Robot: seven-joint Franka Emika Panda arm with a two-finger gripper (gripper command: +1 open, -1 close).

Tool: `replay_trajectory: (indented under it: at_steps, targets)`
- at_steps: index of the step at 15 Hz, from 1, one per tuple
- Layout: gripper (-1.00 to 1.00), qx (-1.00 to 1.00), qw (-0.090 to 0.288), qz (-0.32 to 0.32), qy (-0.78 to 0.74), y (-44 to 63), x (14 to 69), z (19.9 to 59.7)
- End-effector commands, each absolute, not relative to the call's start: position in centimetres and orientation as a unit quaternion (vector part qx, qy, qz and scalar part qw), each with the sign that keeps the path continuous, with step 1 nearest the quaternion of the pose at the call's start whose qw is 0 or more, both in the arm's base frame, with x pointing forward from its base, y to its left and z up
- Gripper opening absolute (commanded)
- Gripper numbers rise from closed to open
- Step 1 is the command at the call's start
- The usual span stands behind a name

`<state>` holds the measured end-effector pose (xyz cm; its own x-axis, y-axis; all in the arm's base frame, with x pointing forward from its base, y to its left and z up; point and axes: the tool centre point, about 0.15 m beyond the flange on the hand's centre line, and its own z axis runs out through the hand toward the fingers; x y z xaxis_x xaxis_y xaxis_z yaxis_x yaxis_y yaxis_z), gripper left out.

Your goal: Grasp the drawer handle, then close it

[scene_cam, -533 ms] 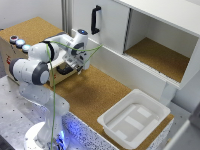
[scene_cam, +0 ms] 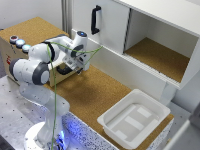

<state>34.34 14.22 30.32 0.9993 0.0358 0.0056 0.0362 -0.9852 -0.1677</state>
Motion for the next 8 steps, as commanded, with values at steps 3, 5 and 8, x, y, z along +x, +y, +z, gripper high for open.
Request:
replay_trajectory:
  at_steps: [3,5,8]
  targets:
    - [-1.0,-0.991,0.126,-0.048,-0.014,14.13,33.21,29.72]
    - [-1.0,-0.991,0.124,-0.051,-0.014,14.1,33.05,29.95]
    - [-1.0,-0.991,0.122,-0.048,-0.016,14.16,32.96,30.0]
